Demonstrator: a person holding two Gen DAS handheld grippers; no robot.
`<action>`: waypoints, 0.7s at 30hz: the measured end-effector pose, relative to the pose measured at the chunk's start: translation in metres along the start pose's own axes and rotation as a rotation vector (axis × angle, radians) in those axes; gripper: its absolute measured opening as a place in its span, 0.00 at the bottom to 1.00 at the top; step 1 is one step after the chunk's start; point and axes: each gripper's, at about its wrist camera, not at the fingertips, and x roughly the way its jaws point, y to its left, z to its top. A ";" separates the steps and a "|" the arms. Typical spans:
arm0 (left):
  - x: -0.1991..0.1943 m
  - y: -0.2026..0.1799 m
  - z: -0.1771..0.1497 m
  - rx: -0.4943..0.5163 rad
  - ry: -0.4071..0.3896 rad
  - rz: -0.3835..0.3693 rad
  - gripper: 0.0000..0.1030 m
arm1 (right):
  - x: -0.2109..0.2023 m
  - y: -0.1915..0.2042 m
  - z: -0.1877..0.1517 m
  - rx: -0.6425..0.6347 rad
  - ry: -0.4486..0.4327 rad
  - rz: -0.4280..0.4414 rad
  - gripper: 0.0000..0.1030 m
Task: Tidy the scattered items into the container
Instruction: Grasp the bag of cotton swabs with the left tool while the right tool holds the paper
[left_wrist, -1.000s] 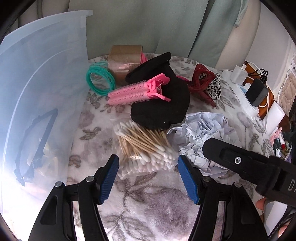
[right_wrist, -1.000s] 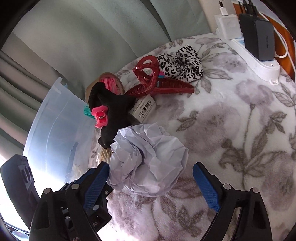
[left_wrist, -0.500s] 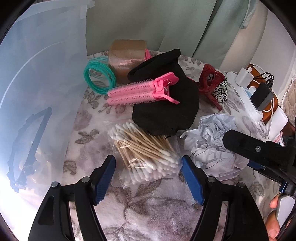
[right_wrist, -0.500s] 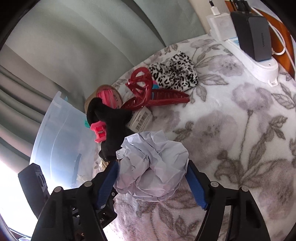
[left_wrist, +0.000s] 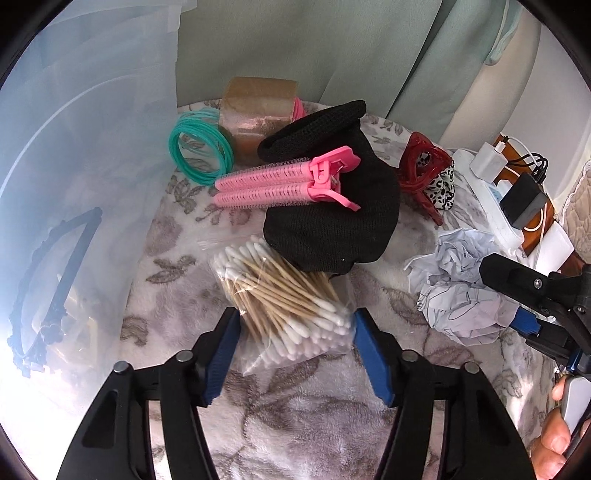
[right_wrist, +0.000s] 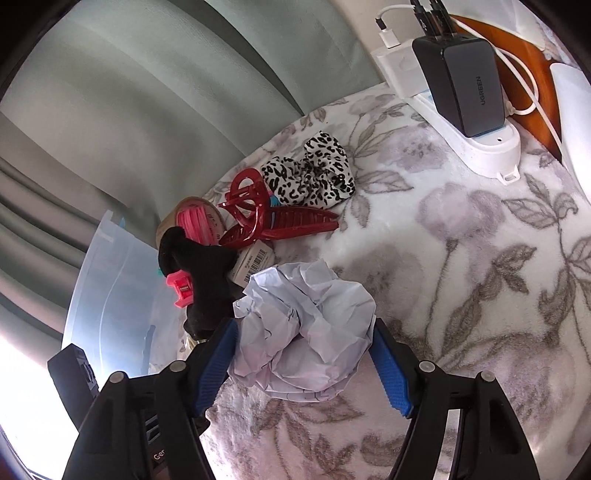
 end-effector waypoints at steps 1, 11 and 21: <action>-0.001 0.000 0.000 0.001 0.001 -0.001 0.58 | -0.001 0.000 -0.001 -0.002 0.001 0.002 0.72; -0.013 0.005 0.001 -0.018 0.008 -0.023 0.50 | -0.010 0.003 -0.007 0.006 0.017 0.013 0.72; -0.022 -0.010 -0.014 -0.028 0.004 -0.028 0.47 | -0.039 0.015 -0.012 -0.006 -0.013 0.035 0.72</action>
